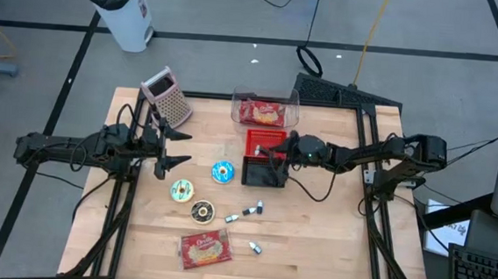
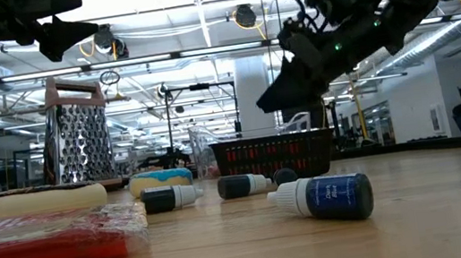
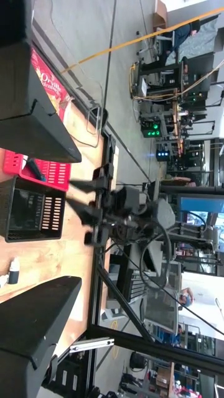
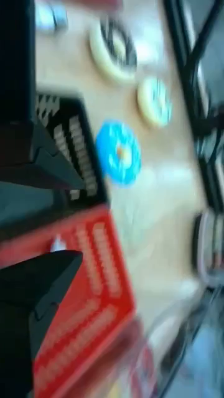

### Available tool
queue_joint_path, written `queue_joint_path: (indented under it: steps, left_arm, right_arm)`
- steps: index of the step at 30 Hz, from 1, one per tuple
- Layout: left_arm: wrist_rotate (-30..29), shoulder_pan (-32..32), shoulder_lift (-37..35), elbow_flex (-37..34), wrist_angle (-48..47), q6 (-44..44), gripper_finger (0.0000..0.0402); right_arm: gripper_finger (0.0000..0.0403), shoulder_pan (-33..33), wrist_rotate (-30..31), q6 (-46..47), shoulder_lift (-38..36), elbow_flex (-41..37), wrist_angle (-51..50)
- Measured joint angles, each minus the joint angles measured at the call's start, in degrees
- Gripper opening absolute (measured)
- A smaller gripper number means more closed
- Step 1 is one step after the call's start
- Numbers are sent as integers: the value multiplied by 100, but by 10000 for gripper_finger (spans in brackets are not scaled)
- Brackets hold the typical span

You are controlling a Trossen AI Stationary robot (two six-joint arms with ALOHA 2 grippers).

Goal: Pick & Place Food Item
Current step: Put the violet food coloring into the red bin

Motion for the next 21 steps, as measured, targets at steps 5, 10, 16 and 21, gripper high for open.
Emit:
queue_joint_path:
  steps: [5, 10, 16, 21]
  left_arm:
    - [0, 0, 0, 0, 0, 0, 310]
    - [0, 0, 0, 0, 0, 0, 310]
    - [0, 0, 0, 0, 0, 0, 310]
    - [0, 0, 0, 0, 0, 0, 310]
  right_arm:
    - [161, 594, -249, 8, 0, -1, 169]
    - [161, 1289, -222, 3, 6, -2, 378]
    - [176, 2168, 445, 140, 22, 0, 504]
    - [202, 2876, 1082, 57, 274, -1, 395]
